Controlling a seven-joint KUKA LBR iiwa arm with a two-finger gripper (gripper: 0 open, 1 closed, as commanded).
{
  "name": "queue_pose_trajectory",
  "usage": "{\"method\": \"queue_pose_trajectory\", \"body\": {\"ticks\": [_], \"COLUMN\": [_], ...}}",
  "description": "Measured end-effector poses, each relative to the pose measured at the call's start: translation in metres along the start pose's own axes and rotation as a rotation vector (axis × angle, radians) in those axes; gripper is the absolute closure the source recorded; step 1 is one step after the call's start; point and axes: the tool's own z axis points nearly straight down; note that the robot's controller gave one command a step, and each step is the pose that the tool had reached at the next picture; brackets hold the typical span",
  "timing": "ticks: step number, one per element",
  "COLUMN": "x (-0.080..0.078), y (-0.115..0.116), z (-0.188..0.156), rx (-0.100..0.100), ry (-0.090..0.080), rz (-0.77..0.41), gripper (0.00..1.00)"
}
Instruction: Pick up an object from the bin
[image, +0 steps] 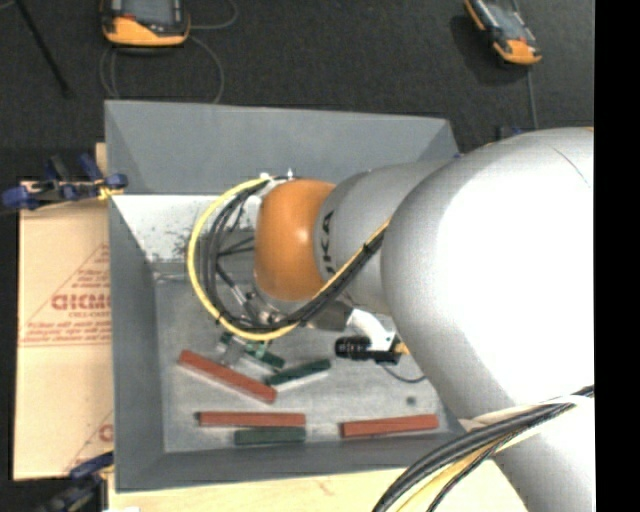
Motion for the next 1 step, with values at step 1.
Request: {"method": "queue_pose_trajectory", "body": {"ticks": [1], "x": [-0.0001], "y": [-0.0001], "z": [0.0], "rx": [0.0], "ry": [0.0], "rz": [0.0], "gripper": [1.0]}}
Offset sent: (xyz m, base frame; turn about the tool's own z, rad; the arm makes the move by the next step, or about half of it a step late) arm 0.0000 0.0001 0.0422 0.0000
